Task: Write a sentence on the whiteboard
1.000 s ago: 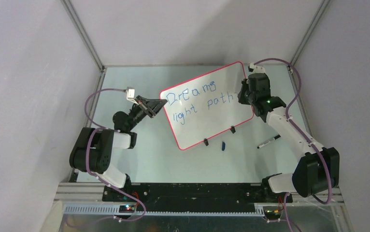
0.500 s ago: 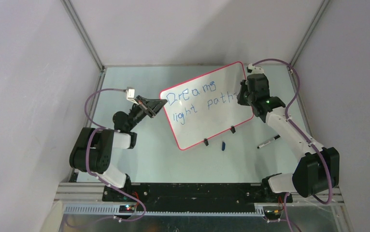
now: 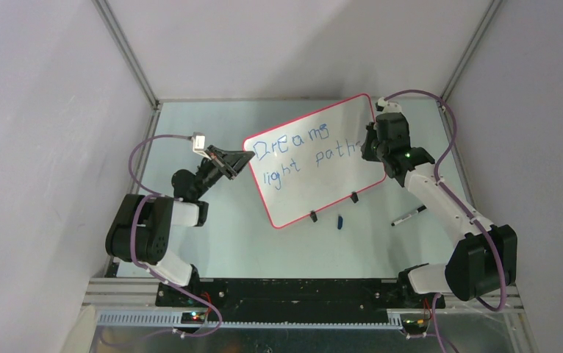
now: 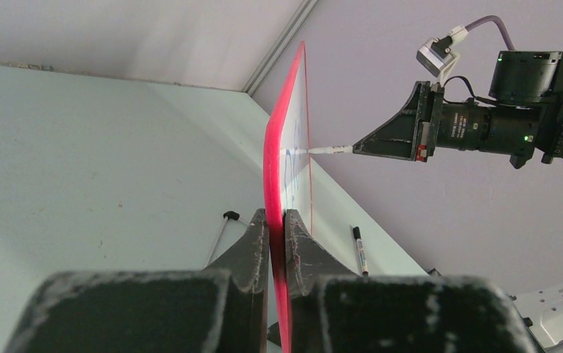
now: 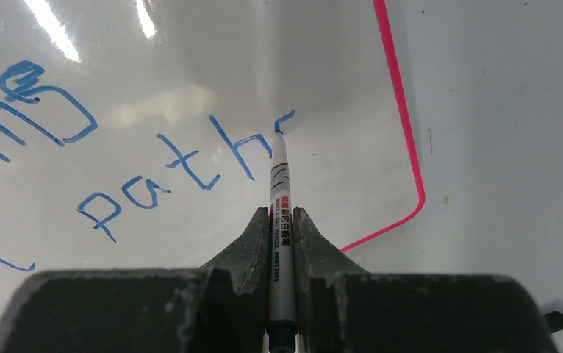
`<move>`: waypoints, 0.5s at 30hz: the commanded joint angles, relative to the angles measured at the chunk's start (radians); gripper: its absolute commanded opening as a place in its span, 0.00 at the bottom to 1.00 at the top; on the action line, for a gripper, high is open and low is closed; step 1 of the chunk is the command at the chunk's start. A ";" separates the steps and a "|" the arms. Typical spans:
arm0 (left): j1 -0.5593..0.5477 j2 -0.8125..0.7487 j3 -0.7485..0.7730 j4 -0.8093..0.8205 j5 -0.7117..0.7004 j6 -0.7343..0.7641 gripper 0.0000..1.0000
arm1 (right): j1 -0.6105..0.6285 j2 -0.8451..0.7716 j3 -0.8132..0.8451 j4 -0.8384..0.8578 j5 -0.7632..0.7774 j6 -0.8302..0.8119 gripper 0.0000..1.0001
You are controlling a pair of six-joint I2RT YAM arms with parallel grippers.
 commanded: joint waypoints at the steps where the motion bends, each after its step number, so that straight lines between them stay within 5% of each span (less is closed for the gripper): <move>1: -0.007 -0.032 -0.020 0.048 0.012 0.087 0.00 | 0.003 -0.018 -0.002 -0.011 0.016 0.003 0.00; 15: -0.006 -0.034 -0.020 0.048 0.012 0.087 0.00 | -0.019 -0.013 -0.004 0.037 0.024 0.007 0.00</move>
